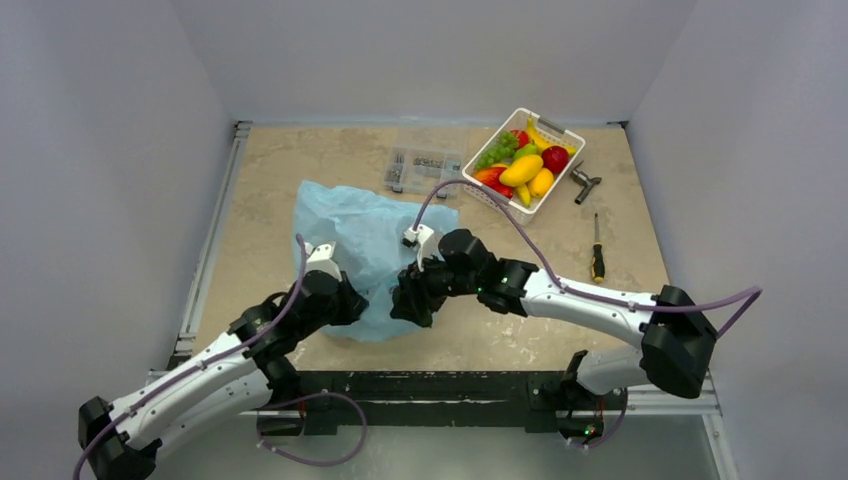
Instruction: Take the fake fruits out of the plastic bag
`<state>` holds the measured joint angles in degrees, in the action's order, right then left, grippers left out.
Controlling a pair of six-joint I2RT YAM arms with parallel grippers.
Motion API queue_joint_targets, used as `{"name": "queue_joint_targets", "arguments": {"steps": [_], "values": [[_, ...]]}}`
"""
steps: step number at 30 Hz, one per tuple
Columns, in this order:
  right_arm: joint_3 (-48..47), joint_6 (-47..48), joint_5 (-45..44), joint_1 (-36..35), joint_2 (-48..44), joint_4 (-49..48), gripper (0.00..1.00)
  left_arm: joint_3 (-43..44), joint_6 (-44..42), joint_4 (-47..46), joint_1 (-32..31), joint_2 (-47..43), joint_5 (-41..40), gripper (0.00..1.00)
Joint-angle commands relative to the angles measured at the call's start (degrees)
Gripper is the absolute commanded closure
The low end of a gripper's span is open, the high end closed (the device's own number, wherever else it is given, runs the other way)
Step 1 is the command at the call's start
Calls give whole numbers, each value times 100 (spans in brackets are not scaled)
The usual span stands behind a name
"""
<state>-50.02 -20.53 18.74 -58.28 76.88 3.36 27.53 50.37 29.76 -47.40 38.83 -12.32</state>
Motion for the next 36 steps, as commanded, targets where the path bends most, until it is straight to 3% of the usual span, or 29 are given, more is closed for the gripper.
{"name": "queue_joint_targets", "arguments": {"steps": [1, 5, 8, 12, 22, 26, 31, 36], "values": [[23, -374, -303, 575, 400, 76, 100, -46, -55, -187, -16, -906, -107, 100], [-233, -310, -628, 599, 1189, 341, 100, -218, -384, -475, -15, -1547, 255, 100], [-266, -166, -649, 480, 1192, 355, 100, -126, -377, -241, -15, -1461, 242, 100], [42, 17, -534, 426, 485, 252, 100, 149, -174, 297, -16, -936, -292, 100], [237, 493, 1013, 449, -1215, 479, 100, 443, -535, 76, 6, -146, -1032, 100], [1, 208, 304, 616, -1640, 488, 100, 573, -711, 221, 102, -123, -1187, 100], [-798, 271, 547, 895, -1874, 359, 100, 869, -1104, 480, 751, 180, -1007, 100], [-1439, 227, 1072, 972, -1390, 135, 100, 1189, -1496, 459, 1406, 295, -614, 100]]}}
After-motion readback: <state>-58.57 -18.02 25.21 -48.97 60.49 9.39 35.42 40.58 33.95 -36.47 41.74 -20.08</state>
